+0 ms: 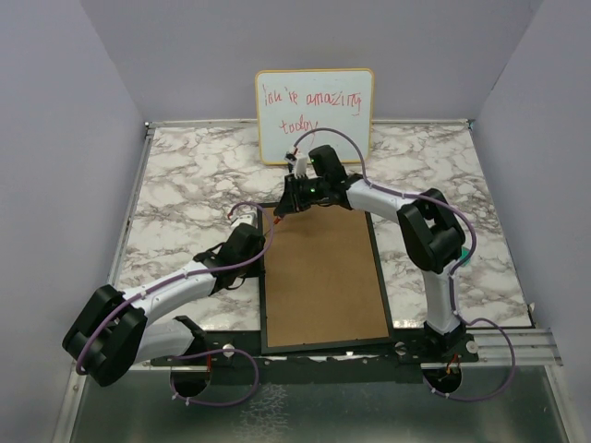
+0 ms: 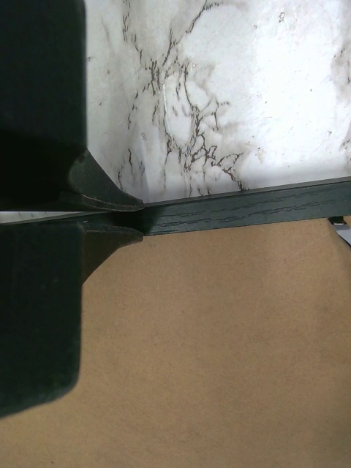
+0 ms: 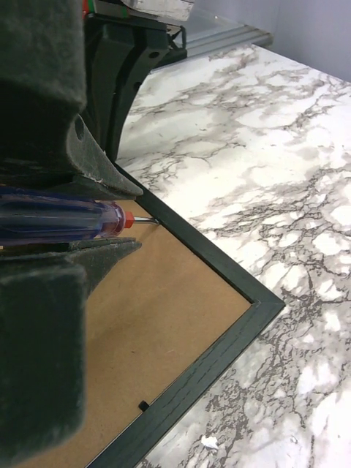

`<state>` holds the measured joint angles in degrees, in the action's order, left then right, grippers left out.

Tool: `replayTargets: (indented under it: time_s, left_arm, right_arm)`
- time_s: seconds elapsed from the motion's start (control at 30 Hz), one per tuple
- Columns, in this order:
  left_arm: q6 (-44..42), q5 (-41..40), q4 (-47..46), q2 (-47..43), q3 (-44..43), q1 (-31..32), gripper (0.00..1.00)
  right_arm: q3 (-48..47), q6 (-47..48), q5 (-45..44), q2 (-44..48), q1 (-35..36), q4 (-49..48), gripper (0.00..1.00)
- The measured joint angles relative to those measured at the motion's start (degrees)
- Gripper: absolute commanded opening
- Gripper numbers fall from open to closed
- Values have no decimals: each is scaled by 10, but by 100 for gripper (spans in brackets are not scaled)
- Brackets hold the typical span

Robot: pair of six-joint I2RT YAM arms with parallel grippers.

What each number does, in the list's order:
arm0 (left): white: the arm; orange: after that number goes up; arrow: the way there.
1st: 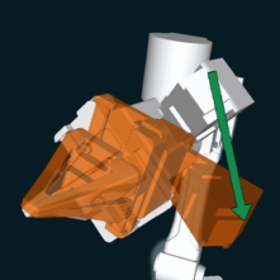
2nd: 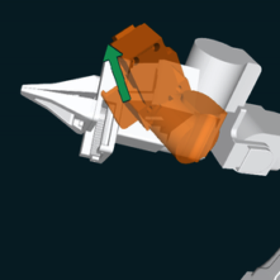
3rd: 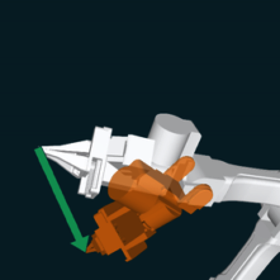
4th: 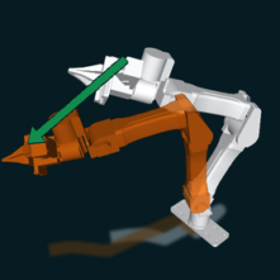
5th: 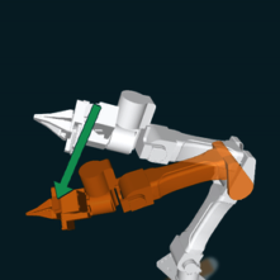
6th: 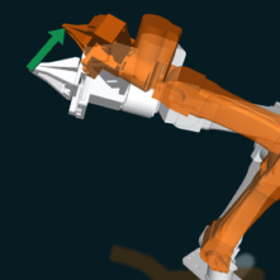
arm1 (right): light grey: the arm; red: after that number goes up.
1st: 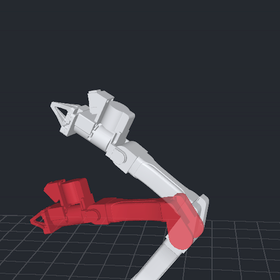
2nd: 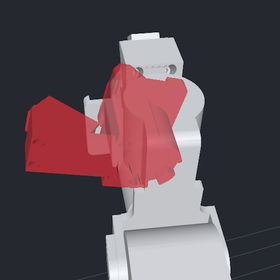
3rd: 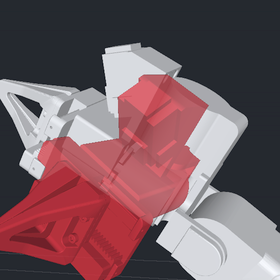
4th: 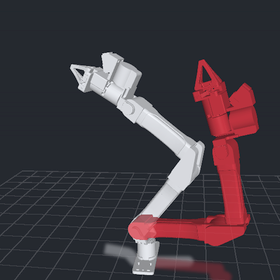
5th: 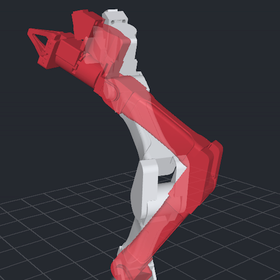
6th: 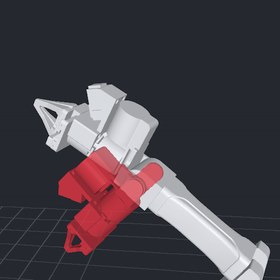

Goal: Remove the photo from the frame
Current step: Release the photo frame item from the photo frame.

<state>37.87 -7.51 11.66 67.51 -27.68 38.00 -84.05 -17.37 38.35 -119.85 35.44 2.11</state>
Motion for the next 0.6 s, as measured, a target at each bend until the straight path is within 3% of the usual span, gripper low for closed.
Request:
replayTargets:
  time_s: [0.6]
  left_arm:
    - [13,-4,2,-26,17,0,0]
  right_arm:
    - [-82,16,-164,2,77,76,1]
